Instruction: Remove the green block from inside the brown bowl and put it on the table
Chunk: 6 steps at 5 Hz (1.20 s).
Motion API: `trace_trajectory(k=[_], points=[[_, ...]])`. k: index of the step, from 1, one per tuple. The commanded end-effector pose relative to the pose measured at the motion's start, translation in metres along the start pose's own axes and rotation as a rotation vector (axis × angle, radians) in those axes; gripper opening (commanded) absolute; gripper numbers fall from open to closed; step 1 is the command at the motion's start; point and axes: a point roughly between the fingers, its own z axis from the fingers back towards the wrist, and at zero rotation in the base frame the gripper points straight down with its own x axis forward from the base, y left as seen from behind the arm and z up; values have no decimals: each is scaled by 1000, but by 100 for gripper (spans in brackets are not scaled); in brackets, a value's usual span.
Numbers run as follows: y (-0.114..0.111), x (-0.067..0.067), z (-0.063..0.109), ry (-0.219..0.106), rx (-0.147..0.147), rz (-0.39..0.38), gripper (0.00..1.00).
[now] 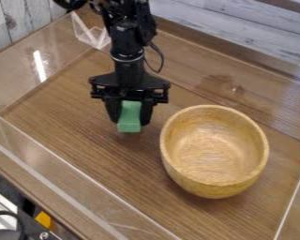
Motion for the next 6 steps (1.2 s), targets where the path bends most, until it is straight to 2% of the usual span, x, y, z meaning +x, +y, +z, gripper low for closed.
trace_trajectory(k=[1,2,3,4,5,6], points=[[-4,13,17,-69,-17,12,100],[-5,16,23,-66,-31,34,100],[-1,13,19,-62,-45,0,0],[3,11,13,-62,-49,-48,100],[2,-6,9,-65,-51,-38,100],[1,-18,14,-70,-73,-6,100]])
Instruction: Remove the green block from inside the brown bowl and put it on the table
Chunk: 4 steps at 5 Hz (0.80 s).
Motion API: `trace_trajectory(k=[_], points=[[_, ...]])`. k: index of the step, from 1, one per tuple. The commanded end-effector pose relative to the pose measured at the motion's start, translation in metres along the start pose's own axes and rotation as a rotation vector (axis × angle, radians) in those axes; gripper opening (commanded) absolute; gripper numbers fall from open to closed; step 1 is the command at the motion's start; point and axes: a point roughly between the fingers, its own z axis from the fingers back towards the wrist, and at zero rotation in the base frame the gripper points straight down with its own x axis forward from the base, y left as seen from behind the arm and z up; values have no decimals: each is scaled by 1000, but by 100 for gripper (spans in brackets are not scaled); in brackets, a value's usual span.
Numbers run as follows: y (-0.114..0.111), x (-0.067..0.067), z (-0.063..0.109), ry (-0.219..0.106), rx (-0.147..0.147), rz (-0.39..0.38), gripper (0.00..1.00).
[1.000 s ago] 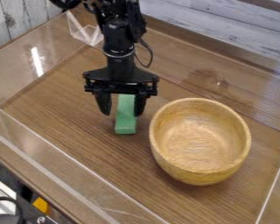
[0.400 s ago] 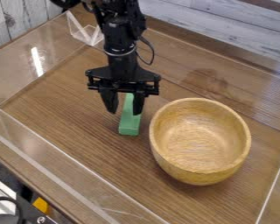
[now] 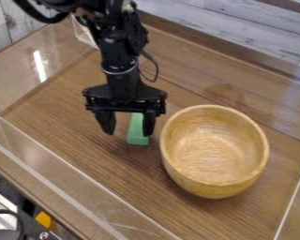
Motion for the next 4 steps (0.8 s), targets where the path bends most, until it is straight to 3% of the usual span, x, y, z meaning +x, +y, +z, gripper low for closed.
trace_trajectory(k=[1,2,4], points=[[-7,2,13,-43,-20,77,100],[-10,1,16,-50,-25,152,100],[-8,11,32,-62,-42,54,100]])
